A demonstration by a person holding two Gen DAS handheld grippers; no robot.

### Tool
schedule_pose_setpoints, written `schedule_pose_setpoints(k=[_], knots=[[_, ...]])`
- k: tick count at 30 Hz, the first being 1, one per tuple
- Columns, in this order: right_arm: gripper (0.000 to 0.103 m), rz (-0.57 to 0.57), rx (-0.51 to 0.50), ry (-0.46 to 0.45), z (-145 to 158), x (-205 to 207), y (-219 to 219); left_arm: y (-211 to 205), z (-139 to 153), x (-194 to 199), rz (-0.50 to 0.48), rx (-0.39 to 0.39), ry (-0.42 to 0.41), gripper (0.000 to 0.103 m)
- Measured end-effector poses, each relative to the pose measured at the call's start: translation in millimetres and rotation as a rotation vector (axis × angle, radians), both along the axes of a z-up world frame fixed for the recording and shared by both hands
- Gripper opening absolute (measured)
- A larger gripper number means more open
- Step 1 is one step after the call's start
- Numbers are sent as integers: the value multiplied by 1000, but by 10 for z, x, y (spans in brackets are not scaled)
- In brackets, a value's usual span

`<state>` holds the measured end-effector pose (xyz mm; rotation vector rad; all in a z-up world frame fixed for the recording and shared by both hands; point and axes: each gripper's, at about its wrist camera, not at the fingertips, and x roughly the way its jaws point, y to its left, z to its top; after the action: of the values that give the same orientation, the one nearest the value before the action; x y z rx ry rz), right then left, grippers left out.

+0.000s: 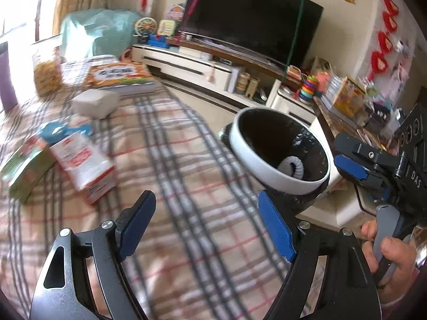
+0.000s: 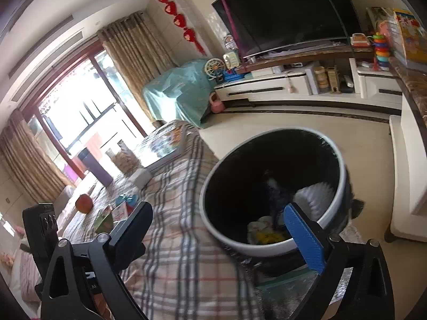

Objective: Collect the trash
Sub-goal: 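Open both tools over the bin and move them back toward the milk cartons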

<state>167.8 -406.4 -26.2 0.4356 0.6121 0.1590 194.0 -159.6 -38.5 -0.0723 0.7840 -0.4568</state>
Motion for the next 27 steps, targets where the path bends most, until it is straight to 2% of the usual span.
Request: schedule_pose_setpoints(k=[11, 27], knots=[[100, 147, -23, 24, -107, 56, 668, 746, -89, -194, 135, 5, -3, 81], [100, 291, -76, 56, -254, 170, 1355, 1465, -281, -238, 259, 44, 19, 81]])
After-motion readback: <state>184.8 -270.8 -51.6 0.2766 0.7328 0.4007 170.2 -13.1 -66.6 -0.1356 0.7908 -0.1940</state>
